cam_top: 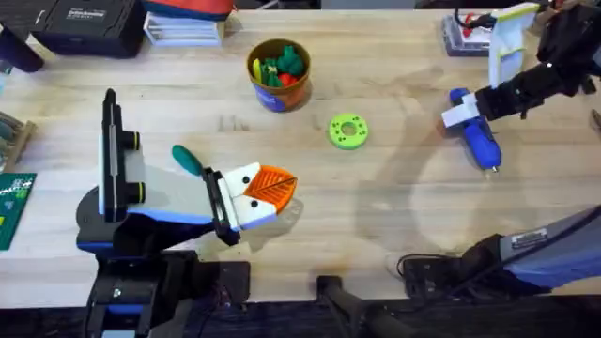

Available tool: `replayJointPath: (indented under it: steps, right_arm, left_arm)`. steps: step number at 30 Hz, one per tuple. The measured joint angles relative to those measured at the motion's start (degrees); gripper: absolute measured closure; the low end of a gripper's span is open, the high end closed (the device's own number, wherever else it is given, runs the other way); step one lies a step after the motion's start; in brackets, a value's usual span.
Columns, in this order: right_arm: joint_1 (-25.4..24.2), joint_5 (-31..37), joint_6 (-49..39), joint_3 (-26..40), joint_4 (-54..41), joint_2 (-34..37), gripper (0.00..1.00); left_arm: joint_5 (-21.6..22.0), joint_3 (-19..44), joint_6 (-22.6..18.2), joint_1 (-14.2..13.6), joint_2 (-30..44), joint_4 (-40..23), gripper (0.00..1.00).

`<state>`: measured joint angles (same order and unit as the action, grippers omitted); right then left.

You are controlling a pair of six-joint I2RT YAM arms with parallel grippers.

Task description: Pick up the gripper from the table and insert it into the empty holder that is missing its gripper. Then pick up a screw, insert it into the mounting hole, and use the screwdriver to tighten it. Finally, clean up the table by picking up the vegetable and placing it into the bucket.

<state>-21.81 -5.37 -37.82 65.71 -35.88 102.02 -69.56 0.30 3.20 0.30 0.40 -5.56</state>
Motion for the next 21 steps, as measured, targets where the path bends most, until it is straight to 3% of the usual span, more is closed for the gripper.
replayJointPath:
  steps: [3,12,13,15,21]
  right_arm:
    - [-0.24,-0.64,0.03,0.00,0.10,0.00,0.155]
    - [-0.24,-3.09,-0.01,0.00,0.81,0.11,0.813]
    - [-0.24,-3.18,-0.03,0.00,0.95,0.11,0.924]
    - [-0.24,-3.54,0.11,0.00,0.82,0.13,0.981]
    - [-0.24,-3.69,0.21,0.02,0.66,0.09,0.975]
  left_arm:
    - [0.00,0.00,0.00,0.00,0.00,0.00,0.996]
    - [0.00,0.00,0.00,0.00,0.02,0.00,0.996]
    - [0.00,0.00,0.00,0.00,0.02,0.00,0.996]
    - [0.00,0.00,0.00,0.00,0.02,0.00,0.996]
    - [0.00,0.00,0.00,0.00,0.02,0.00,0.996]
